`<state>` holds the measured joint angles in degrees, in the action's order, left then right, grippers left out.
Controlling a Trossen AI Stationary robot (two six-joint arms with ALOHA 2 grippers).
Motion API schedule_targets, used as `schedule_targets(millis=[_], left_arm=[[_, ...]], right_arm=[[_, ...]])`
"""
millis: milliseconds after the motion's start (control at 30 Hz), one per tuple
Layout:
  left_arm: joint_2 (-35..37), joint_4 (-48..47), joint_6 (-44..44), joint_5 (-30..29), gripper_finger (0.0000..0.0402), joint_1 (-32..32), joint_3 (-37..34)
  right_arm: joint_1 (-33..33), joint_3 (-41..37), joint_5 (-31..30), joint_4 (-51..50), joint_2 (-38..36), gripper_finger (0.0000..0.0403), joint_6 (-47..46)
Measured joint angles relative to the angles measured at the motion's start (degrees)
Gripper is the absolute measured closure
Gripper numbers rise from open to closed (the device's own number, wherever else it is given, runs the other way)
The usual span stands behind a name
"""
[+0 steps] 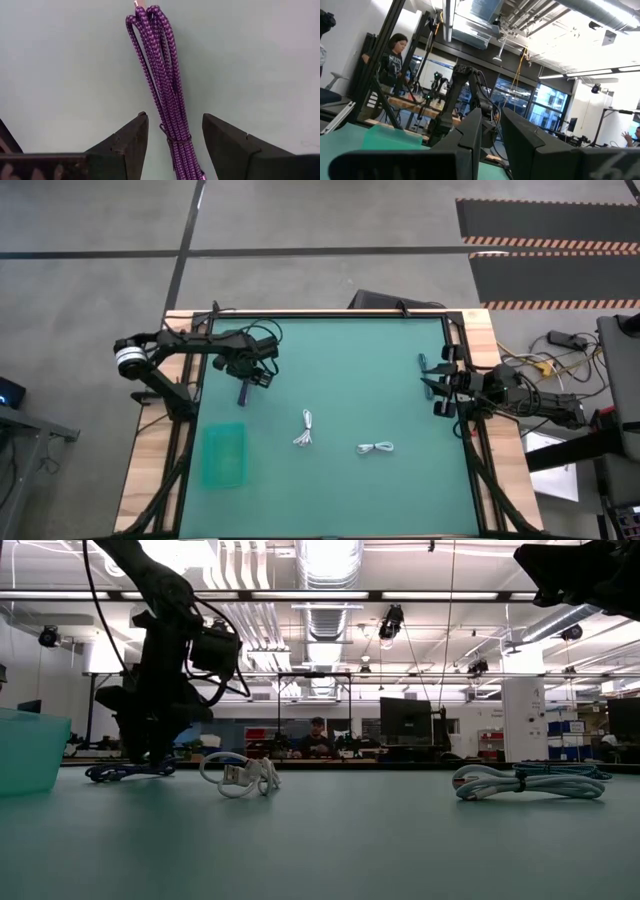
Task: Pick and place USB-C Cables
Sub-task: Put the black violet charger cable into the green bin
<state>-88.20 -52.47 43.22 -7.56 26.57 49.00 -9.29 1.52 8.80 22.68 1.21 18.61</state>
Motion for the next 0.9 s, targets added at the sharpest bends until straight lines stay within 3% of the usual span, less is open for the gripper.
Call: schedule_targets(millis=[900], left_arm=[[0.1, 4.0, 1.4, -0.2, 0.0235, -0.1, -4.0]], right_arm=[[0.0, 0.0, 0.0, -0.1, 0.0, 0.0339, 0.0]])
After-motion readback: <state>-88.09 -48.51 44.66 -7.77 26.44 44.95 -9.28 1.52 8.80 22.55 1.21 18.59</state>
